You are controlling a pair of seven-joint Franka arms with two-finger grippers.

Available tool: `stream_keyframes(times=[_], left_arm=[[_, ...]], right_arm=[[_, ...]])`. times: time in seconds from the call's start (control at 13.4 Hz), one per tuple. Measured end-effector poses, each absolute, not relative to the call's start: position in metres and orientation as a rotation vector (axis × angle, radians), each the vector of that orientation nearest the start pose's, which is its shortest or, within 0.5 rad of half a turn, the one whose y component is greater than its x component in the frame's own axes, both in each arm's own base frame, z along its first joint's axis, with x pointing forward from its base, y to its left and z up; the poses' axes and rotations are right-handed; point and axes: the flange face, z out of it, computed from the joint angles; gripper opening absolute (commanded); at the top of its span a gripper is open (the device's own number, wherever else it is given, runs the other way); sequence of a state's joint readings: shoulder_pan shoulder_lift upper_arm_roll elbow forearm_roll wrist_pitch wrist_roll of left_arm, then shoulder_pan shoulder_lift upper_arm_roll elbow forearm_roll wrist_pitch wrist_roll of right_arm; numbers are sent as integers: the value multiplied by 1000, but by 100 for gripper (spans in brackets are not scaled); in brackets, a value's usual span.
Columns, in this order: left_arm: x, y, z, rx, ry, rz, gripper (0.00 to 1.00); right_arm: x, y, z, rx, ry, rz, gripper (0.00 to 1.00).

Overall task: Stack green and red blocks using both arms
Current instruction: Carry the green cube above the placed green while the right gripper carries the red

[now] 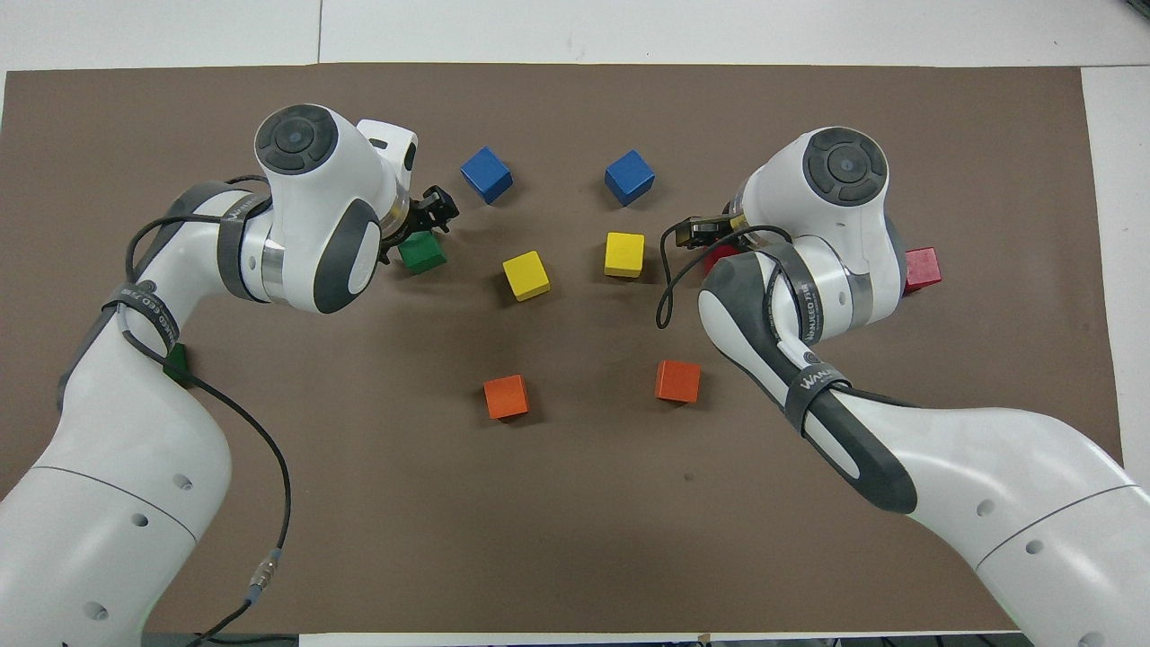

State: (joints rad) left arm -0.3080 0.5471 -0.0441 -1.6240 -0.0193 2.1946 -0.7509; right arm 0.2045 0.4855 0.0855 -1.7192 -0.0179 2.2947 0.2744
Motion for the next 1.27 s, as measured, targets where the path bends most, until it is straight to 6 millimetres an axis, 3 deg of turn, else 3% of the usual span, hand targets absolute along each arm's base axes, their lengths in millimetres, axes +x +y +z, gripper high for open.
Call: stream_keyframes(times=[0.07,0.15,0.22,0.3,0.37,0.6,0.67,0.82,0.97,1.12,1.19,1.27], left_arm=[[646,-236,304,-3121,-659,-9,91],[646,-236,302,-3125,-661,-18,68],[645,-236,301,-3125,-662,-21,29],[644,-236,300,-3125,-660,-22,0],[643,-236,299,-3121,-654,-24,0],[641,-235,301,-3107,-630,-26,0],[641,-235,302,-3103,-627,-19,0],[640,-234,307,-3100,-626,-14,0],[643,-226,322,-3096,-642,-31,0],[647,-183,366,-3093,-575,-30,0],[646,-147,396,-3099,-483,-13,0],[643,-106,425,-3105,-392,5,0]], right_arm=[[649,187,313,-3090,-23,-122,93],[646,187,309,-3091,-23,-117,85],[643,186,303,-3092,-24,-112,40],[639,185,295,-3095,-23,-96,14],[637,182,292,-3099,-19,-83,0],[640,165,307,-3113,-38,-51,0],[642,151,326,-3124,-68,-5,0],[643,115,383,-3136,-74,43,0],[633,71,437,-3147,-44,43,0],[627,-7,467,-3150,-130,7,0],[625,-51,469,-3148,-156,5,0],[621,-83,465,-3147,-150,15,0]])
